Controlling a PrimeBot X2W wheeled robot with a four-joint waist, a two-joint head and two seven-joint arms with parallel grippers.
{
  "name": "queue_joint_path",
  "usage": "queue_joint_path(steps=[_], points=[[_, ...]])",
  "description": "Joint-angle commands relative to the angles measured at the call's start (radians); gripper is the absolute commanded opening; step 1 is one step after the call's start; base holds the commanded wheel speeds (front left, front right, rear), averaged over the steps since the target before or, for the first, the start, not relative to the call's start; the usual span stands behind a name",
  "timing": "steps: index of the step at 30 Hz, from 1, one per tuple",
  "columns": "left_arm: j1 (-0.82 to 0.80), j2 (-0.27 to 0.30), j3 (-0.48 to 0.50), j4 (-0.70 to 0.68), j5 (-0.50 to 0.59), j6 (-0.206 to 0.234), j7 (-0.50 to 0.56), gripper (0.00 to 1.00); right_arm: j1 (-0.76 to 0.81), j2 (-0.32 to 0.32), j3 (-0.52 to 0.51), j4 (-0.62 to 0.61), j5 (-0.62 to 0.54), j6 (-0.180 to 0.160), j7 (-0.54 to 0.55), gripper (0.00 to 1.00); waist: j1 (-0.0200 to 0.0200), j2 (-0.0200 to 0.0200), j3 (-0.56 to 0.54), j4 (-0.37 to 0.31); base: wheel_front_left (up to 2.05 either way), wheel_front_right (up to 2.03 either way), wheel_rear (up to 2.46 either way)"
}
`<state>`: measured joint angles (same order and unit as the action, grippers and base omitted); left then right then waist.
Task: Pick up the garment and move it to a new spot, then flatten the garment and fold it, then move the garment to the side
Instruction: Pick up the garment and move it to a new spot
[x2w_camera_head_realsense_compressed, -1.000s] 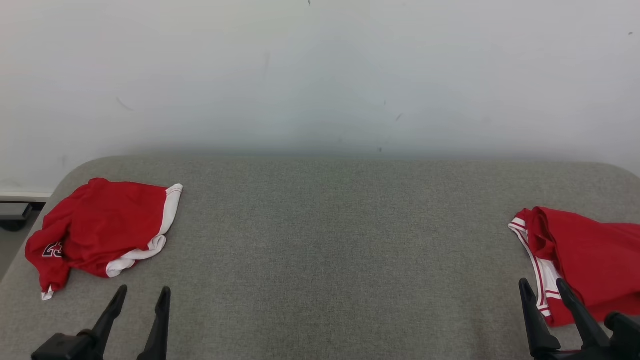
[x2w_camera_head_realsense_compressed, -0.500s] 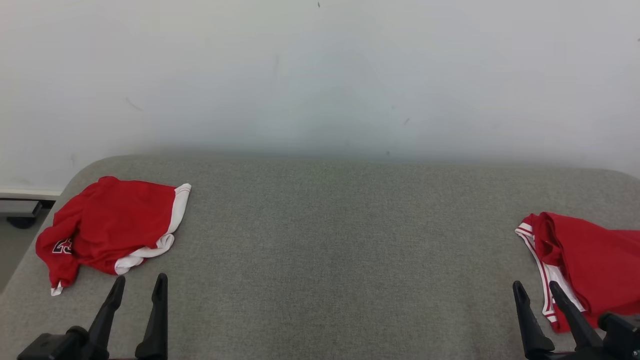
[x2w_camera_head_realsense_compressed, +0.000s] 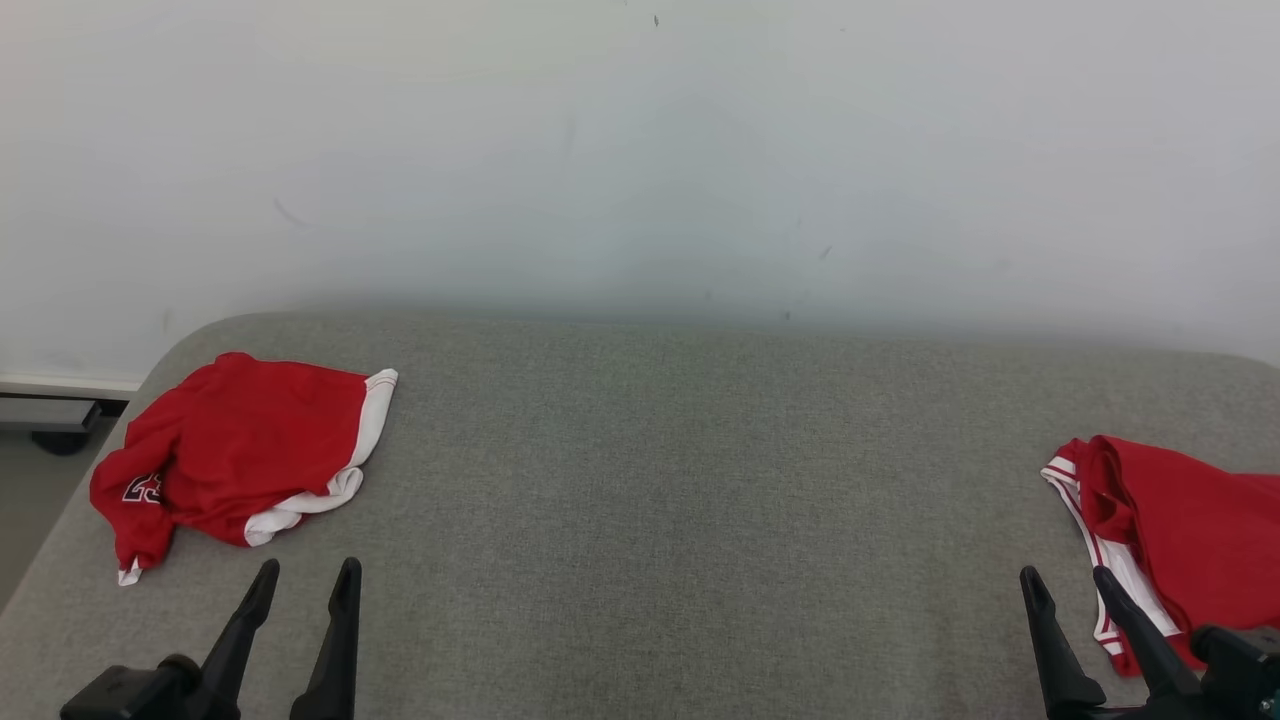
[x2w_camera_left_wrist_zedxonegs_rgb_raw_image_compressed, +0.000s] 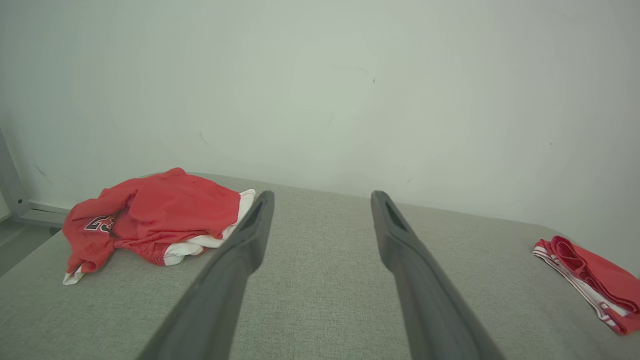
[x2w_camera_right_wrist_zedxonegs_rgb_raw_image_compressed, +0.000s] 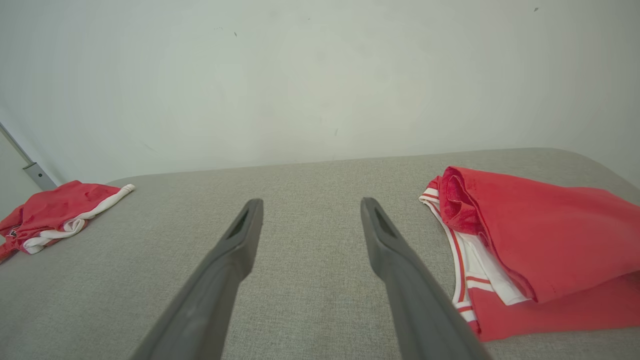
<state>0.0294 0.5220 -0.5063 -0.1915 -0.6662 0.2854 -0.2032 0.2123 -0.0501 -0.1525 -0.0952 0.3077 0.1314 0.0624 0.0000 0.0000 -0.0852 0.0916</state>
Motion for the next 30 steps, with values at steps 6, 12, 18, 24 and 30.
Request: queue_joint_path(steps=[6,12,18,24,30], points=[[-0.019,0.013,-0.001,0.011,0.019,0.016,0.006,1.0,0.004,-0.001,0.001,-0.008,-0.004,-0.002,0.002,1.0,0.0,0.0,0.007,0.019,0.0,0.0,0.0],[-0.026,0.022,-0.007,0.008,0.035,0.025,0.015,1.0,0.011,-0.001,0.005,-0.012,-0.002,-0.002,-0.003,1.0,0.0,0.0,0.019,0.083,0.0,0.0,0.0],[-0.025,0.035,-0.01,-0.001,0.044,0.035,0.031,1.0,0.015,-0.002,0.011,-0.01,-0.001,-0.002,-0.009,1.0,0.0,0.0,0.029,0.19,0.0,0.0,0.0],[-0.022,0.056,-0.005,-0.017,0.046,0.045,0.049,1.0,0.006,-0.001,0.034,-0.011,-0.003,-0.002,-0.011,1.0,0.0,0.0,0.038,0.33,0.0,0.0,0.0],[0.016,0.06,0.022,-0.033,0.037,0.08,0.027,1.0,-0.034,-0.002,0.081,-0.015,-0.02,-0.001,0.003,1.0,0.0,0.0,0.067,0.41,0.0,0.0,0.0]])
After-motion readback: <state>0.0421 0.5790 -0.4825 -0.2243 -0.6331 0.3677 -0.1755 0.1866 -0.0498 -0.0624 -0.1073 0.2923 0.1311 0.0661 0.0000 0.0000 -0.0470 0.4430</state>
